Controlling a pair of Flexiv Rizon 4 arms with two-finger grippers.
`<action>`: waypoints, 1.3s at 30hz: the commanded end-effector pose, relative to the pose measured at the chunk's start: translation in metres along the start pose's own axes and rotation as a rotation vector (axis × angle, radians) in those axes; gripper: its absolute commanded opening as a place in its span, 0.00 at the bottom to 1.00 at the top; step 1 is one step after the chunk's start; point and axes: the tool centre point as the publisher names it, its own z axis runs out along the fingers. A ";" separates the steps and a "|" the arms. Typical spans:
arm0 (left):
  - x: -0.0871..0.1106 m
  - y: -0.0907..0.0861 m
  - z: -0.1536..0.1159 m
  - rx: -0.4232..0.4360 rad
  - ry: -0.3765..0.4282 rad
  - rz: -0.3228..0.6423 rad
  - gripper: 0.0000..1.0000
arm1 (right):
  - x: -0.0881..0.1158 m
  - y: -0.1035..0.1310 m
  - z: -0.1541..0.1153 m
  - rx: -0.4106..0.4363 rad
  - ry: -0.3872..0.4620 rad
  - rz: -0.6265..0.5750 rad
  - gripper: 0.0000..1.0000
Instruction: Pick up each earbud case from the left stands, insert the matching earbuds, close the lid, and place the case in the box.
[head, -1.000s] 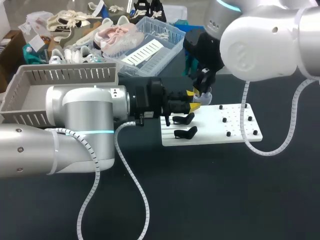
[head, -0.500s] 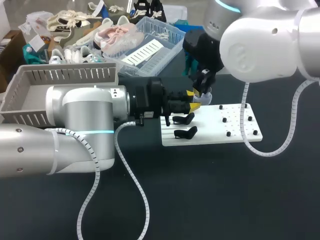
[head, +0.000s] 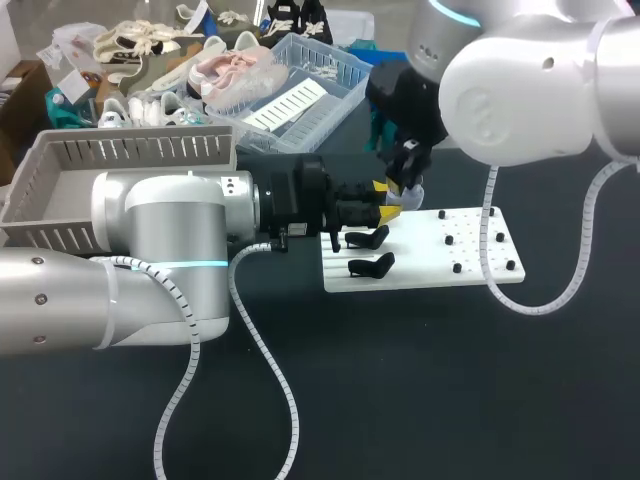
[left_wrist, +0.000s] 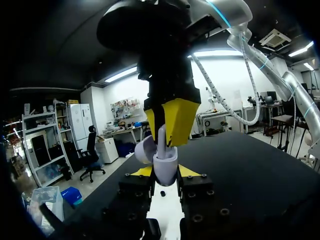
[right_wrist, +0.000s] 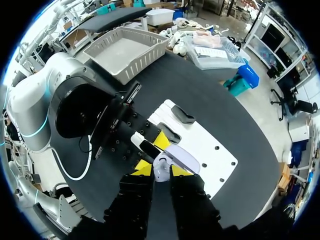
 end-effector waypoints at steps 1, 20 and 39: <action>0.000 0.000 0.000 -0.004 -0.002 0.001 0.00 | 0.000 0.000 0.002 -0.002 0.001 0.000 0.00; 0.000 0.000 0.000 -0.004 -0.002 0.001 0.00 | -0.001 0.001 0.006 -0.007 0.007 0.002 0.15; 0.000 0.000 0.000 -0.004 -0.002 0.001 0.00 | -0.002 0.003 0.004 -0.008 0.005 0.001 0.28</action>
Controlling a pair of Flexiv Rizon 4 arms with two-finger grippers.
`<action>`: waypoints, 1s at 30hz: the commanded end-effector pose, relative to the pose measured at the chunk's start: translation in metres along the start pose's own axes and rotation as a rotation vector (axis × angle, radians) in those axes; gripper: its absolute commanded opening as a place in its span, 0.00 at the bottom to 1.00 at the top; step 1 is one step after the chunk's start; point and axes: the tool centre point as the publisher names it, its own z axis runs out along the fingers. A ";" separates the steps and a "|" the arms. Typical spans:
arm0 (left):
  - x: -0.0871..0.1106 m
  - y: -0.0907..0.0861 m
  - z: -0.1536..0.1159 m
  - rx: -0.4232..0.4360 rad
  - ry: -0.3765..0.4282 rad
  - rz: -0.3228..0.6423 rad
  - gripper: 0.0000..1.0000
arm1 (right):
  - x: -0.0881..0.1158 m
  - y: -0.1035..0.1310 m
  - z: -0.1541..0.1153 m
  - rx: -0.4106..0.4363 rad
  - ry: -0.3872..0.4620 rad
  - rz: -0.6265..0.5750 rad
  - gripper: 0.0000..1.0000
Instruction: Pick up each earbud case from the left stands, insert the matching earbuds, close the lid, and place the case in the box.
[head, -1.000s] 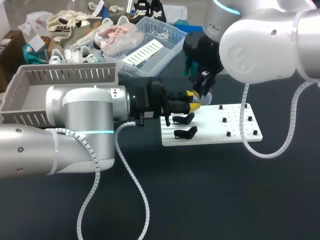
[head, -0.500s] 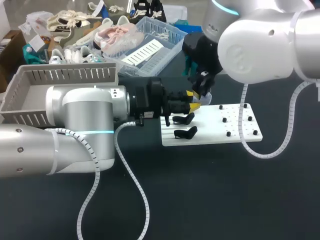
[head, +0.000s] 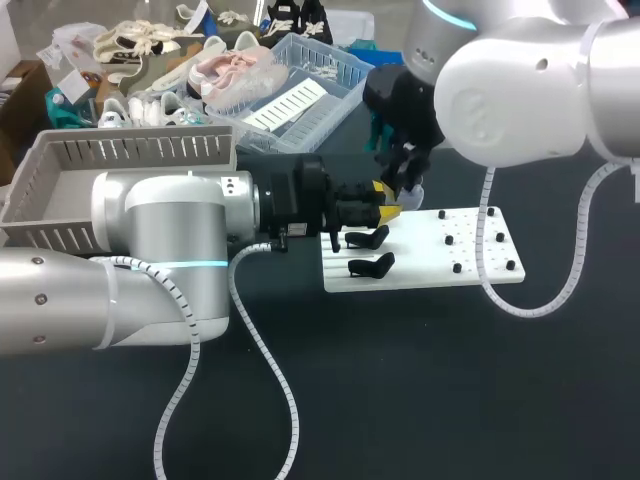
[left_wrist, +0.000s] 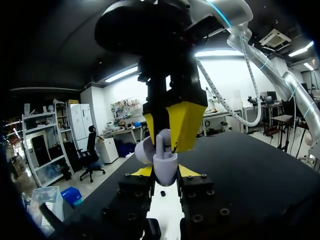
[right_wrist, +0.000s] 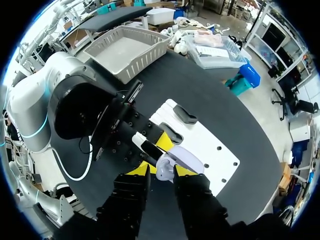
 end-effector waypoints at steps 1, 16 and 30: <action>0.000 -0.001 0.001 -0.004 -0.002 0.001 0.00 | -0.001 0.000 0.000 0.001 0.002 0.001 0.28; 0.000 -0.001 0.001 -0.004 -0.002 0.001 0.00 | 0.002 -0.002 -0.004 0.008 0.004 0.022 0.31; 0.000 -0.001 0.001 -0.004 -0.002 0.001 0.00 | 0.013 -0.007 -0.024 0.042 -0.035 0.079 0.31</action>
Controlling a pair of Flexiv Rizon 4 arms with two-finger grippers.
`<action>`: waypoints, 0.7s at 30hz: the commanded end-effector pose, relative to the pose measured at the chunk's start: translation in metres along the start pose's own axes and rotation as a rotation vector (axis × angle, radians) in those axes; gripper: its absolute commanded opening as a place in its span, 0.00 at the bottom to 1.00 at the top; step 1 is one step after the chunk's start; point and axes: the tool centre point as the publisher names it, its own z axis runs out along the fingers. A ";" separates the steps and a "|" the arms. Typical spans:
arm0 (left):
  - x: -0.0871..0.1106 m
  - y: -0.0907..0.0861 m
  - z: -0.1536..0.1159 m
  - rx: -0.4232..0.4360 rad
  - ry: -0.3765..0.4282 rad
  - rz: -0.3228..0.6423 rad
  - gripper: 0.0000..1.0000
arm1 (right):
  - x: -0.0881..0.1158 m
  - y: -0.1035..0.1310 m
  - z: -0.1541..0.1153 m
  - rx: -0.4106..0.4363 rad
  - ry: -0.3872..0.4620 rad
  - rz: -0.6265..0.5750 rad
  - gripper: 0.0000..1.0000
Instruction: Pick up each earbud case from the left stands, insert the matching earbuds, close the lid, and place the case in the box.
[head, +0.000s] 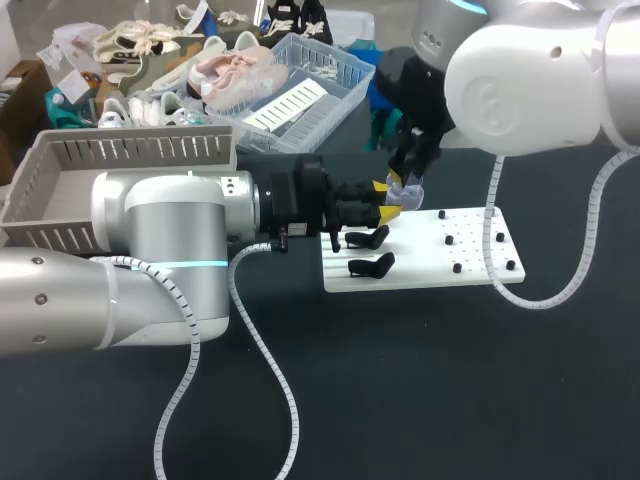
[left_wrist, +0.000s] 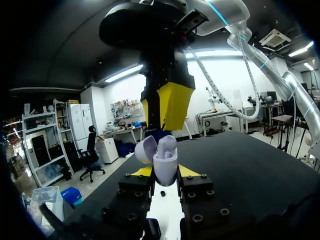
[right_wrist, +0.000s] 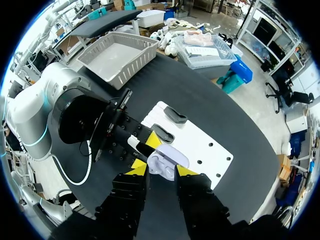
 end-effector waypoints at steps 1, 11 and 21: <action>0.000 0.000 0.001 -0.004 -0.002 0.001 0.00 | 0.014 0.004 -0.006 0.010 -0.024 0.012 0.31; 0.000 0.000 0.001 -0.004 -0.002 0.001 0.00 | 0.024 0.022 -0.005 0.000 -0.021 0.029 0.31; 0.000 0.000 0.001 -0.004 -0.002 0.001 0.00 | 0.028 0.034 0.003 -0.026 -0.015 0.043 0.31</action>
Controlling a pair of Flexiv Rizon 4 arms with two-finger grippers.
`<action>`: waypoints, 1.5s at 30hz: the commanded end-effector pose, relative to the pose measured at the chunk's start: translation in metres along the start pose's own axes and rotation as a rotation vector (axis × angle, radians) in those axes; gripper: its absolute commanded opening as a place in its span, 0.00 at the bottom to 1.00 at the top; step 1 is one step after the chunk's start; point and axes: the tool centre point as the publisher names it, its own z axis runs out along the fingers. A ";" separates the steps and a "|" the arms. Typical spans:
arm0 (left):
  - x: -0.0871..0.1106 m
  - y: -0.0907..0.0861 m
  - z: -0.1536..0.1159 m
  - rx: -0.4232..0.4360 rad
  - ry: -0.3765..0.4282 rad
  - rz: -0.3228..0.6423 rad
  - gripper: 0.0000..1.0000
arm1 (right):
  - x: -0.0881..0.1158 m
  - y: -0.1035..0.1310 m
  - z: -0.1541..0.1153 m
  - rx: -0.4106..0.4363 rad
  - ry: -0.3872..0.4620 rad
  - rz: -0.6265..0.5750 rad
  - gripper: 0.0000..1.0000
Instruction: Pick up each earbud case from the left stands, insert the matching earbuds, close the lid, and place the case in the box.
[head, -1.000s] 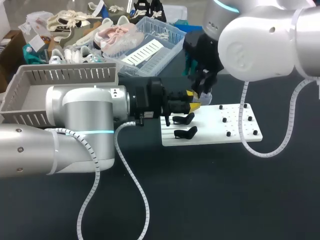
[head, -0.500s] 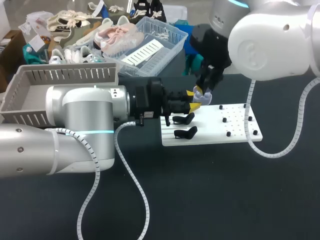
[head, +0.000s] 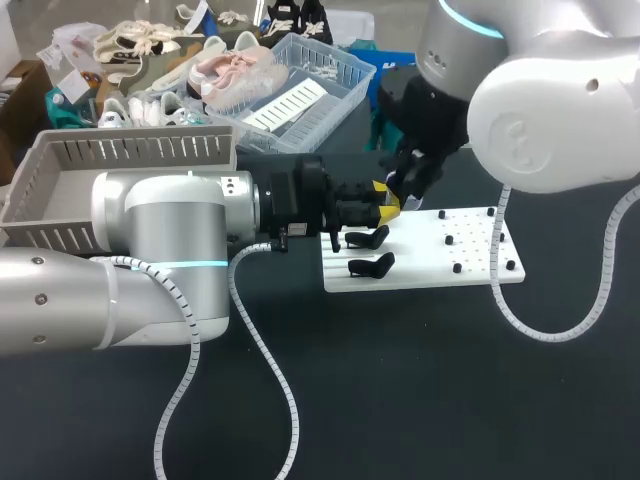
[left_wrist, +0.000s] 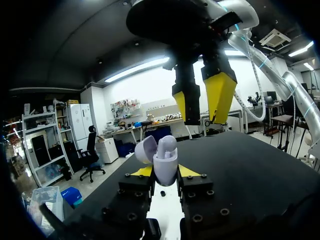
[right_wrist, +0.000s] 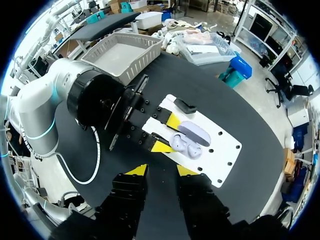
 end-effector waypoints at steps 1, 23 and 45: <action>0.000 0.000 0.001 -0.004 -0.002 0.001 0.00 | 0.002 0.003 0.007 -0.005 0.001 0.004 0.31; 0.000 0.000 0.001 -0.004 -0.002 0.001 0.00 | -0.010 -0.002 0.018 -0.026 0.020 -0.005 0.31; 0.000 0.000 0.001 -0.004 -0.002 0.001 0.00 | -0.012 -0.013 0.015 -0.011 0.018 0.007 0.31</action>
